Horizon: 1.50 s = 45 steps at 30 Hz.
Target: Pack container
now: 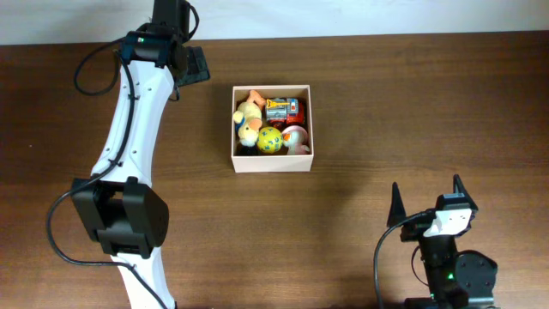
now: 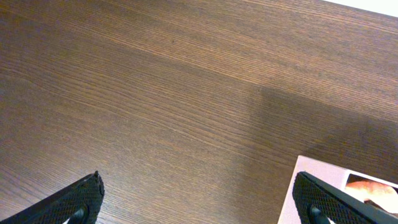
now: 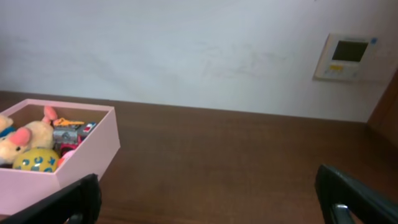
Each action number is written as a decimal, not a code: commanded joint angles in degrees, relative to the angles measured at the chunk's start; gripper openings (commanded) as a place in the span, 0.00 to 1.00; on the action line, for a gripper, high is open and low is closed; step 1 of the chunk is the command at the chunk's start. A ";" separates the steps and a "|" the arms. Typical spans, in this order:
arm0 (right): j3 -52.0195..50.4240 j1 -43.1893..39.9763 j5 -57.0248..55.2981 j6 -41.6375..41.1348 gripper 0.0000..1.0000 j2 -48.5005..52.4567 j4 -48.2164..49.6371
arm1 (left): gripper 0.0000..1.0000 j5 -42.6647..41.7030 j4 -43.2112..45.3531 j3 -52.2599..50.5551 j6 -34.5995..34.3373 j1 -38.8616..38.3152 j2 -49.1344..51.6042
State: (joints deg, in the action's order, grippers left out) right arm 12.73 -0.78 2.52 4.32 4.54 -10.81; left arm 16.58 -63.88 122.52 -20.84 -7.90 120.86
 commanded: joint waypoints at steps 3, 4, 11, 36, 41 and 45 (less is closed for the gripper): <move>-4.09 -0.48 0.48 -0.33 0.99 -4.35 1.11 | 0.99 0.81 -0.07 0.48 -0.79 0.09 -0.81; -4.52 -0.48 0.48 -0.33 0.99 -4.33 1.29 | 0.99 0.81 -0.07 0.48 -0.79 0.09 -0.81; -6.88 -0.46 0.50 -0.33 0.99 -4.35 2.58 | 0.99 0.81 -0.07 0.48 -0.81 0.09 -0.81; -12.41 -0.37 0.50 -0.33 0.99 -4.33 11.47 | 0.99 0.81 -0.07 0.48 -0.79 0.09 -0.81; -12.41 -0.37 0.50 -0.33 0.99 -4.33 11.47 | 0.99 0.81 -0.07 0.48 -0.79 0.09 -0.81; -12.41 -0.37 0.50 -0.33 0.99 -4.33 11.47 | 0.99 0.81 -0.07 0.48 -0.81 0.09 -0.81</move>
State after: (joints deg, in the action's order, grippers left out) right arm 0.67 -0.78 2.52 4.27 0.84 0.19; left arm 16.58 -63.88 122.52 -20.84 -7.90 120.86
